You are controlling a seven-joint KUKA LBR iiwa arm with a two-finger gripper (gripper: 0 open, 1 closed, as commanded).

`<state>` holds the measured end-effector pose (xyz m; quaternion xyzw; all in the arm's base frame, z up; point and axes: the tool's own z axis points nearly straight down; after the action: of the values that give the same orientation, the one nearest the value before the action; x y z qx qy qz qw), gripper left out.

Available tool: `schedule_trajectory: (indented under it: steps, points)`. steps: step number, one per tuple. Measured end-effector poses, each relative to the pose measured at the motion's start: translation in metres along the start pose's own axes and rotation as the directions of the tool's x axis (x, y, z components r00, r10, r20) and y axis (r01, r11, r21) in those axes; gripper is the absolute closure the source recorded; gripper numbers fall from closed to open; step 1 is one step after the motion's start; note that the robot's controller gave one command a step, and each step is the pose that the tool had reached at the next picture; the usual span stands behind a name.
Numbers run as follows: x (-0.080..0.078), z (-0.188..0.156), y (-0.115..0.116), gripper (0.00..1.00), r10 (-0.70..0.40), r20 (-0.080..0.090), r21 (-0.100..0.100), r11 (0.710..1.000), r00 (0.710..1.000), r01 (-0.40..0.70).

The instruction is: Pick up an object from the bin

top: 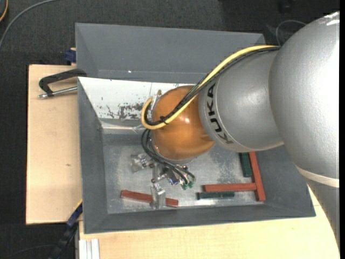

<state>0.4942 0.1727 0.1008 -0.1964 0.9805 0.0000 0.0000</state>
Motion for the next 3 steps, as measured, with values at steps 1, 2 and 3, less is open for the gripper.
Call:
schedule_trajectory:
  steps: [1,2,3]
  points:
    - [0.0022,0.0306,-0.0015,0.0,-0.112,0.002,0.0,0.994,0.994,0.112]
    - [0.0011,0.0299,-0.0007,0.0,-0.111,0.003,-0.001,0.994,0.994,0.111]
    - [0.0012,0.03,-0.0007,1.0,-0.111,0.003,-0.002,0.994,0.994,0.111]
